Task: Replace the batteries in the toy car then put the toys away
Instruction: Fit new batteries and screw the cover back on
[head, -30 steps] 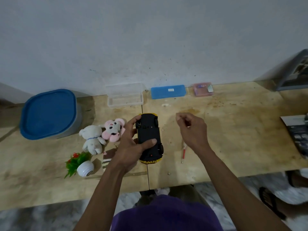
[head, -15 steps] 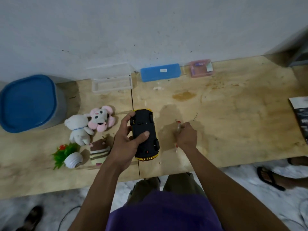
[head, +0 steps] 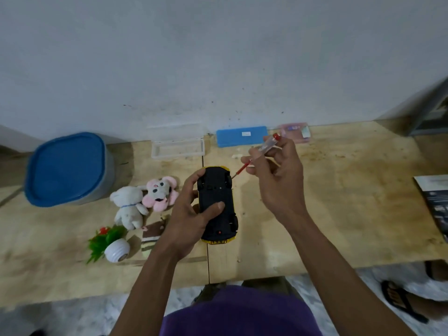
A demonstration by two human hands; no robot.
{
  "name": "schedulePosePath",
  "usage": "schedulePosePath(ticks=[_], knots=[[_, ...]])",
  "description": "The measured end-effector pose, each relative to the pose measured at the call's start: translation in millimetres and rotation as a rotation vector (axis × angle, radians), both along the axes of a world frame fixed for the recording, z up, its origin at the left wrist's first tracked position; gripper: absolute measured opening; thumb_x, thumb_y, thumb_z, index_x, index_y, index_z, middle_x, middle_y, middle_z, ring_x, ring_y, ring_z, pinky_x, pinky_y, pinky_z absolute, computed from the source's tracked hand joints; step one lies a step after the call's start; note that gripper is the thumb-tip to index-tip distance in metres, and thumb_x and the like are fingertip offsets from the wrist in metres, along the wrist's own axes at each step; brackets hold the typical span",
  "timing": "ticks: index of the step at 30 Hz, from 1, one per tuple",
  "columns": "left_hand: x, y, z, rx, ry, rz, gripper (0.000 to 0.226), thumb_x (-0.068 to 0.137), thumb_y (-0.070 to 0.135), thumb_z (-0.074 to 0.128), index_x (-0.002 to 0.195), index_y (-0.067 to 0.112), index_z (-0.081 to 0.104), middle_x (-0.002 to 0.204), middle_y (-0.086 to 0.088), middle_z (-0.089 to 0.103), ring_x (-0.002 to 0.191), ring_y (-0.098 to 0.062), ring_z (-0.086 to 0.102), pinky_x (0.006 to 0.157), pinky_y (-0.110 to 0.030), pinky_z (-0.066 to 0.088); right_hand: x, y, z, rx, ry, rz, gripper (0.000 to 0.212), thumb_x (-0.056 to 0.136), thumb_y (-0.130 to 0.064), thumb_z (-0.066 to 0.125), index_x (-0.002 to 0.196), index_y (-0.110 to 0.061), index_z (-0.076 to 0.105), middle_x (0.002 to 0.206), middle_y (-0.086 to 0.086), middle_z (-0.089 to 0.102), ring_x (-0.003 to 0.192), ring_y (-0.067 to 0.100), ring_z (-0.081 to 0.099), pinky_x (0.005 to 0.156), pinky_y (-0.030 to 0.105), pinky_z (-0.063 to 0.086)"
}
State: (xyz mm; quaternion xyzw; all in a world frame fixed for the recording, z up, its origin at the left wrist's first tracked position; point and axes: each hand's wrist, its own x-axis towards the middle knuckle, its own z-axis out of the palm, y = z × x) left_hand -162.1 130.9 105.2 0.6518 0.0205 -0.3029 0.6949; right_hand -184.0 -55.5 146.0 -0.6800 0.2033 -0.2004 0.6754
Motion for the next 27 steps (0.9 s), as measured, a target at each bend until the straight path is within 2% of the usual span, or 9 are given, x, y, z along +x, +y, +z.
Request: schedulePosePath(ticks=[5,10,17,27], knots=[[1.5,13.3,16.9,-0.013,-0.124,-0.019,0.075,0.087,0.002,0.076,0.139,0.047,0.047,0.129,-0.009,0.061,0.115,-0.033,0.065,0.084,-0.056,0.061,-10.7,30.8,16.9,-0.242,-0.185,0.102,0.053,0.101,-0.011,0.059,0.146,-0.028,0.037,0.094,0.003,0.073,0.092,0.021,0.074,0.085,0.046,0.059],[-3.3,28.3,24.7,-0.019,-0.169,-0.028,0.074,0.087,0.002,0.076,0.139,0.048,0.047,0.128,-0.011,0.061,0.112,-0.035,0.066,0.084,-0.058,0.06,-19.2,51.1,18.8,-0.255,-0.255,0.075,0.052,0.1,-0.011,0.061,0.144,-0.027,0.04,0.096,0.006,0.072,0.094,0.024,0.074,0.085,0.052,0.059],[-11.8,44.7,26.7,-0.039,-0.146,-0.043,0.077,0.079,0.012,0.078,0.14,0.046,0.047,0.128,-0.012,0.061,0.113,-0.038,0.066,0.083,-0.06,0.06,-30.5,69.5,21.6,-0.282,-0.238,0.067,0.05,0.1,-0.01,0.06,0.144,-0.02,0.039,0.095,0.006,0.073,0.095,0.021,0.074,0.085,0.052,0.059],[-19.0,47.9,25.4,-0.045,-0.131,-0.035,0.075,0.087,0.0,0.076,0.14,0.044,0.047,0.131,-0.007,0.06,0.113,-0.032,0.067,0.085,-0.056,0.06,-37.2,75.0,17.2,-0.276,-0.224,0.052,0.05,0.1,-0.009,0.06,0.144,-0.02,0.039,0.097,0.007,0.073,0.095,0.021,0.075,0.085,0.052,0.059]])
